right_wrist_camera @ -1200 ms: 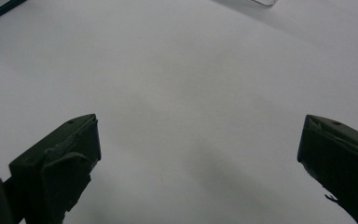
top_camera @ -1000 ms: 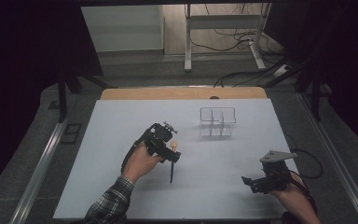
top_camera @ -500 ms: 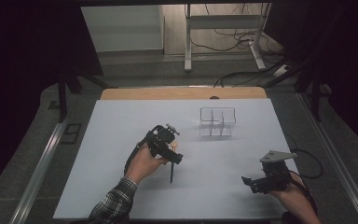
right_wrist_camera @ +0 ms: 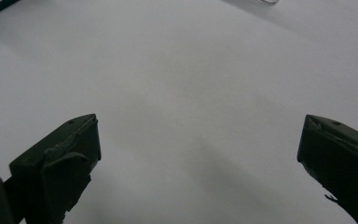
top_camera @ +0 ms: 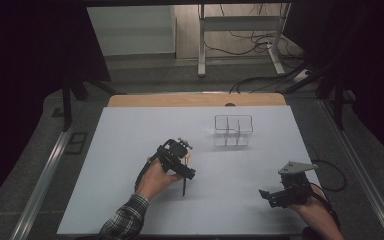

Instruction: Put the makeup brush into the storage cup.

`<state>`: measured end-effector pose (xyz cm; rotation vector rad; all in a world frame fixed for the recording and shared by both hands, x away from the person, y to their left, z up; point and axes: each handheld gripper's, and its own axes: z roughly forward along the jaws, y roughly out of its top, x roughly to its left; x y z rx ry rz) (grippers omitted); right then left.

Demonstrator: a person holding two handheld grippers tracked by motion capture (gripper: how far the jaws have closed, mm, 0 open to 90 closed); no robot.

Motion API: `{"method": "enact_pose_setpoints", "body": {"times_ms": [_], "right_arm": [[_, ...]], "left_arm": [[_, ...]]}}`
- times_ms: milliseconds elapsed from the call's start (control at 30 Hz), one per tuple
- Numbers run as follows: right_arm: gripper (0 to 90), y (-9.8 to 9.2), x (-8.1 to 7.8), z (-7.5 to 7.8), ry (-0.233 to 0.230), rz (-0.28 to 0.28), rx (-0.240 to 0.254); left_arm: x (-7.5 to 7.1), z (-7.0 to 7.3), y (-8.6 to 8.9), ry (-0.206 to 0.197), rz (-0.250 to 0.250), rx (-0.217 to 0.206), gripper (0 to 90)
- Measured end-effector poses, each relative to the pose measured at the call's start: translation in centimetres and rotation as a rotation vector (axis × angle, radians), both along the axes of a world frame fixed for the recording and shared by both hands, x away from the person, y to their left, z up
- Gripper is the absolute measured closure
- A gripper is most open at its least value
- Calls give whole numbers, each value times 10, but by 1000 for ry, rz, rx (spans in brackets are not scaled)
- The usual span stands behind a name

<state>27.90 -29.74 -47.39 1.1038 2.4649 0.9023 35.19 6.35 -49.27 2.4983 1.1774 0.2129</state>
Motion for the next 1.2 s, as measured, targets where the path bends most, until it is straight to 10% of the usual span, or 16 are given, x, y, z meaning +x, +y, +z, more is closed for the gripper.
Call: {"method": "enact_pose_setpoints", "body": {"times_ms": [667,900,1200], "right_arm": [[0,1,0,-1,7,12,0],[0,1,0,-1,7,16,-4],[2,1,0,-1,11,19,-3]], "left_arm": [[-1,-23,-2,66,-9,5,154],[-2,-13,1,116,15,19,832],[0,-13,3,116,-9,17,836]]}}
